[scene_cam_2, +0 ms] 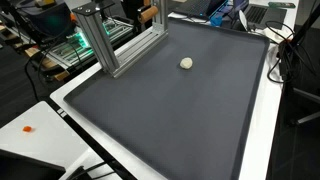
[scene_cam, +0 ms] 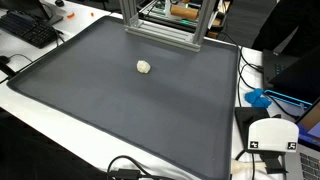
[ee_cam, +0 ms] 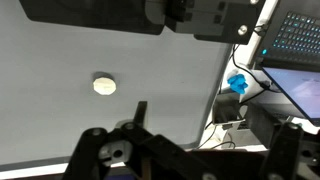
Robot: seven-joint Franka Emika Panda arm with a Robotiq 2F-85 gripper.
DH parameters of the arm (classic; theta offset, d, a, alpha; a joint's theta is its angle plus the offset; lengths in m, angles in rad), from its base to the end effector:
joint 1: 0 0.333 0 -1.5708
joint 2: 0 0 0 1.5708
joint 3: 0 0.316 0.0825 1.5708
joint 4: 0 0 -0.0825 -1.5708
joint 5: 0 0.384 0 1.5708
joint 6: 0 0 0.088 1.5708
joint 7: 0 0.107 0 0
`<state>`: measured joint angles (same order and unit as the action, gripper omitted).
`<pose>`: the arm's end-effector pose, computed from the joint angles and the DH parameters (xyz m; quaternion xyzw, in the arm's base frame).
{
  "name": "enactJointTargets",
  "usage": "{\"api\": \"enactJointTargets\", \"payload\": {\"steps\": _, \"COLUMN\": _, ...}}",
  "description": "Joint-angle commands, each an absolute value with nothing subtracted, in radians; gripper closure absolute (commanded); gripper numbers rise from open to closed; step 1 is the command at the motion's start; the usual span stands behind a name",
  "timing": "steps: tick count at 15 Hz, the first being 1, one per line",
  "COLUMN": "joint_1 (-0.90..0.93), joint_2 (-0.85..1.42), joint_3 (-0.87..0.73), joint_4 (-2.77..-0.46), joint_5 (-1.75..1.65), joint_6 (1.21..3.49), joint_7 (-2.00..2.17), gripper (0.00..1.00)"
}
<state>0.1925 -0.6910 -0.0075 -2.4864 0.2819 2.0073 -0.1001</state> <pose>0.3547 0.0829 0.5403 -0.9807 -0.0953 -0.0986 0.1396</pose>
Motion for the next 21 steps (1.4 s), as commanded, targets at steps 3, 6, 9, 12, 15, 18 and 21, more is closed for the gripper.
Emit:
{"api": "enactJointTargets", "payload": {"steps": 3, "joint_1": 0.178, "joint_2": -0.690, "joint_3": 0.003, "joint_4": -2.484, "joint_5": 0.290, "joint_6": 2.003, "joint_7": -0.108, "gripper": 0.00}}
{"api": "enactJointTargets", "payload": {"steps": 6, "joint_1": 0.165, "joint_2": -0.686, "joint_3": 0.039, "joint_4": -2.452, "joint_5": 0.242, "joint_6": 1.945, "joint_7": -0.075, "gripper": 0.00}}
{"api": "enactJointTargets", "payload": {"steps": 9, "joint_1": 0.159, "joint_2": -0.685, "joint_3": 0.080, "joint_4": -2.424, "joint_5": 0.193, "joint_6": 1.857, "joint_7": -0.045, "gripper": 0.00}}
{"api": "enactJointTargets", "payload": {"steps": 12, "joint_1": 0.152, "joint_2": -0.690, "joint_3": 0.134, "joint_4": -2.410, "joint_5": 0.146, "joint_6": 1.780, "joint_7": 0.020, "gripper": 0.00}}
{"api": "enactJointTargets", "payload": {"steps": 15, "joint_1": 0.153, "joint_2": -0.699, "joint_3": 0.169, "joint_4": -2.430, "joint_5": 0.122, "joint_6": 1.788, "joint_7": 0.060, "gripper": 0.00}}
{"api": "enactJointTargets", "payload": {"steps": 18, "joint_1": 0.152, "joint_2": -0.708, "joint_3": 0.194, "joint_4": -2.464, "joint_5": 0.105, "joint_6": 1.806, "joint_7": 0.099, "gripper": 0.00}}
{"api": "enactJointTargets", "payload": {"steps": 21, "joint_1": 0.147, "joint_2": -0.713, "joint_3": 0.212, "joint_4": -2.497, "joint_5": 0.086, "joint_6": 1.812, "joint_7": 0.139, "gripper": 0.00}}
